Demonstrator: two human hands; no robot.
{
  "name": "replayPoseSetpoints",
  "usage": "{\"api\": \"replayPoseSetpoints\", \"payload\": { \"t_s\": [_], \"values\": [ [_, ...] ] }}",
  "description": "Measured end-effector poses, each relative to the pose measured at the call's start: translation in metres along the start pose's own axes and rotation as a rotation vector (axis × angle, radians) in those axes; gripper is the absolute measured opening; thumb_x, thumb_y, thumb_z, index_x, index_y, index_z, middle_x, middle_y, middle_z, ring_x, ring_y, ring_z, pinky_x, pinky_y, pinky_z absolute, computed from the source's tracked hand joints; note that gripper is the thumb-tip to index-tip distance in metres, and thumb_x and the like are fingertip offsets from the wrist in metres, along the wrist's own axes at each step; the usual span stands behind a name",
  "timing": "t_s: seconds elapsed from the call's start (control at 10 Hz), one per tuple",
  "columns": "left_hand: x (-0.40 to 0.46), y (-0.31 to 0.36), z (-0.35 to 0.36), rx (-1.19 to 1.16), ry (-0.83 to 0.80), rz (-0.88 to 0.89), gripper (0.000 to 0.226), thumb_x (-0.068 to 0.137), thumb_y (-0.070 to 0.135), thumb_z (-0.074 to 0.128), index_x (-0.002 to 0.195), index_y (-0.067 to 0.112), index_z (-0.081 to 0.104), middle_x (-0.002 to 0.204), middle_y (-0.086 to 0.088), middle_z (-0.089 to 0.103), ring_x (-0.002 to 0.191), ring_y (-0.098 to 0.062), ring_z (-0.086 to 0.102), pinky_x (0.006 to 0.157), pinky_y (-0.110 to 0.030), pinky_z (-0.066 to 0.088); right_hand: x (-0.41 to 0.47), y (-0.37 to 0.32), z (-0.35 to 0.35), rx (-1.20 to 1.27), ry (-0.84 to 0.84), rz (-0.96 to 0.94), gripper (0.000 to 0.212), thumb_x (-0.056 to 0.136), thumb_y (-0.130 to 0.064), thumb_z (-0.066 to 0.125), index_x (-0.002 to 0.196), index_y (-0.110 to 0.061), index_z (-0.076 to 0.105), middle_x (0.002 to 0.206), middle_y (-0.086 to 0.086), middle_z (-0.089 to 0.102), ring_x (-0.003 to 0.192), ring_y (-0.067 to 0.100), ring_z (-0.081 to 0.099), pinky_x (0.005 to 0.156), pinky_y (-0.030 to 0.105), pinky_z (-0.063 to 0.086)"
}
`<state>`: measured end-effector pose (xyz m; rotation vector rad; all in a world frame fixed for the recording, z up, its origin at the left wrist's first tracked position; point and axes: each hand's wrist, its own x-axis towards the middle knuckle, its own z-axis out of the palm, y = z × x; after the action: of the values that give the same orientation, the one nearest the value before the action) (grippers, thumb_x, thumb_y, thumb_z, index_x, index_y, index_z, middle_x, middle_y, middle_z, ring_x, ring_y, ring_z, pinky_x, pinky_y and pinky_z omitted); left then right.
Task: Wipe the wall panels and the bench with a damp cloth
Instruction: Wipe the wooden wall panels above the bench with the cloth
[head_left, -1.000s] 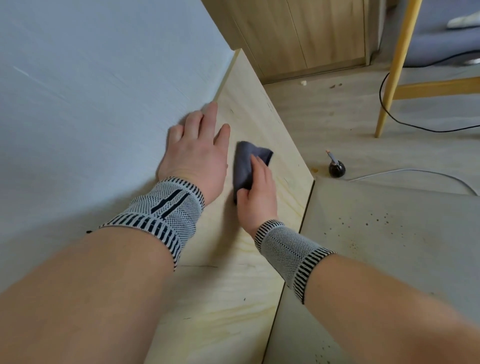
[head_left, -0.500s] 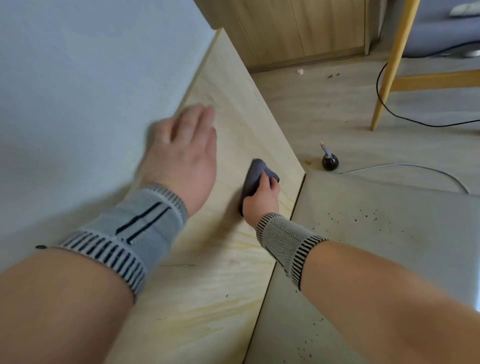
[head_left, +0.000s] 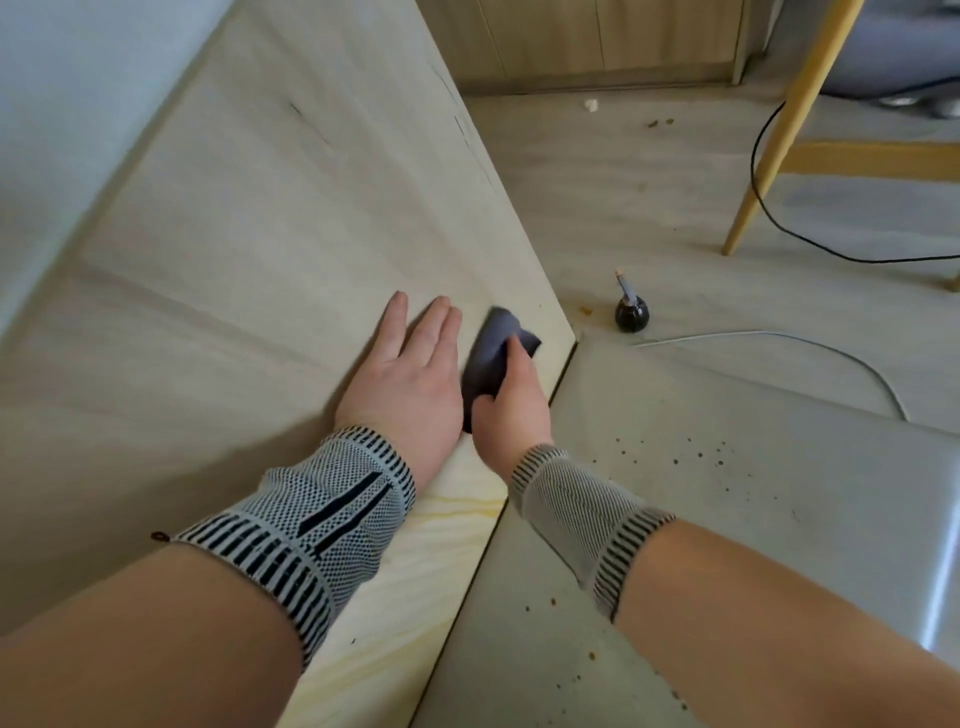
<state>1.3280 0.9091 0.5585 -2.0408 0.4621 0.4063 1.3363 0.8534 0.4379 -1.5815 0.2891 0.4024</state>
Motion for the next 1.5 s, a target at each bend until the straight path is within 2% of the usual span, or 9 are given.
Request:
{"api": "replayPoseSetpoints", "payload": {
  "t_s": [0.1, 0.3, 0.5, 0.6, 0.8, 1.0, 1.1, 1.3, 1.5],
  "values": [
    [0.012, 0.009, 0.003, -0.012, 0.016, 0.016, 0.058, 0.104, 0.021, 0.017, 0.154, -0.005, 0.003, 0.162, -0.022, -0.009, 0.149, -0.037, -0.013, 0.108, -0.062, -0.021, -0.002, 0.012, 0.005, 0.052, 0.036, -0.168, 0.078, 0.086, 0.008, 0.045, 0.154, -0.018, 0.018, 0.16, -0.003, 0.021, 0.143, 0.011, 0.024, 0.115, 0.018, 0.02],
    [0.03, 0.019, 0.006, -0.019, -0.013, 0.043, 0.054, 0.103, 0.013, 0.015, 0.153, -0.007, 0.006, 0.163, -0.021, -0.01, 0.149, -0.037, -0.014, 0.108, -0.061, -0.02, 0.05, 0.041, -0.011, -0.206, -0.187, 0.462, 0.064, 0.097, -0.007, 0.043, 0.154, -0.014, 0.015, 0.159, 0.008, 0.019, 0.142, 0.026, 0.028, 0.111, 0.032, 0.03],
    [0.034, 0.02, 0.004, -0.054, 0.016, 0.024, 0.055, 0.104, 0.016, 0.015, 0.154, -0.004, 0.008, 0.163, -0.02, -0.006, 0.15, -0.036, -0.012, 0.097, -0.057, -0.029, 0.039, -0.006, -0.021, 0.093, 0.137, -0.237, 0.076, 0.083, 0.01, 0.042, 0.153, -0.016, 0.025, 0.155, -0.002, 0.031, 0.138, 0.005, 0.028, 0.109, 0.012, 0.02],
    [0.035, 0.022, 0.008, -0.067, 0.03, 0.02, 0.054, 0.104, 0.015, 0.015, 0.153, -0.007, 0.006, 0.162, -0.023, -0.01, 0.149, -0.037, -0.013, 0.094, -0.058, -0.031, 0.069, -0.008, -0.026, 0.004, 0.185, -0.251, 0.078, 0.081, 0.013, 0.041, 0.153, -0.011, 0.022, 0.159, 0.003, 0.021, 0.145, 0.012, 0.019, 0.115, 0.016, 0.013],
    [0.032, 0.048, 0.029, -0.073, -0.029, 0.073, 0.054, 0.105, 0.022, 0.019, 0.153, -0.003, 0.017, 0.162, -0.022, -0.01, 0.149, -0.037, -0.015, 0.097, -0.059, -0.029, 0.093, 0.048, -0.028, -0.264, -0.052, 0.175, 0.079, 0.092, 0.004, 0.045, 0.156, -0.012, 0.001, 0.163, 0.002, 0.0, 0.148, 0.016, 0.015, 0.111, 0.02, 0.019],
    [0.017, 0.07, 0.047, -0.063, -0.173, 0.124, 0.054, 0.106, 0.025, 0.017, 0.153, 0.0, 0.021, 0.162, -0.023, -0.013, 0.149, -0.038, -0.017, 0.097, -0.058, -0.029, 0.08, 0.094, -0.017, -0.303, -0.142, 0.379, 0.052, 0.098, -0.01, 0.046, 0.146, -0.001, 0.027, 0.135, 0.022, 0.05, 0.122, 0.036, 0.05, 0.086, 0.028, 0.042],
    [0.005, 0.071, 0.052, -0.075, -0.18, 0.139, 0.055, 0.106, 0.025, 0.019, 0.154, -0.001, 0.019, 0.161, -0.024, -0.013, 0.148, -0.039, -0.018, 0.102, -0.058, -0.027, 0.067, 0.088, -0.007, -0.867, -0.389, 0.238, 0.041, 0.103, -0.019, 0.042, 0.143, -0.008, 0.041, 0.142, 0.014, 0.046, 0.135, 0.042, 0.035, 0.111, 0.042, 0.028],
    [-0.026, 0.06, 0.044, -0.116, -0.216, 0.114, 0.057, 0.105, 0.024, 0.026, 0.154, -0.005, 0.015, 0.16, -0.029, -0.012, 0.147, -0.044, -0.019, 0.11, -0.062, -0.02, 0.05, 0.073, -0.007, -0.521, -0.155, 0.301, 0.06, 0.095, -0.008, 0.05, 0.149, -0.013, 0.024, 0.141, 0.019, 0.044, 0.113, 0.031, 0.055, 0.065, 0.027, 0.044],
    [-0.07, 0.03, 0.024, -0.108, -0.201, 0.023, 0.057, 0.105, 0.028, 0.033, 0.154, 0.001, 0.023, 0.16, -0.027, -0.012, 0.146, -0.045, -0.02, 0.108, -0.064, -0.02, 0.002, 0.022, -0.004, -0.405, -0.153, 0.208, 0.059, 0.091, -0.007, 0.051, 0.146, -0.011, 0.029, 0.135, 0.017, 0.05, 0.107, 0.03, 0.056, 0.079, 0.034, 0.048]
  ]
}}
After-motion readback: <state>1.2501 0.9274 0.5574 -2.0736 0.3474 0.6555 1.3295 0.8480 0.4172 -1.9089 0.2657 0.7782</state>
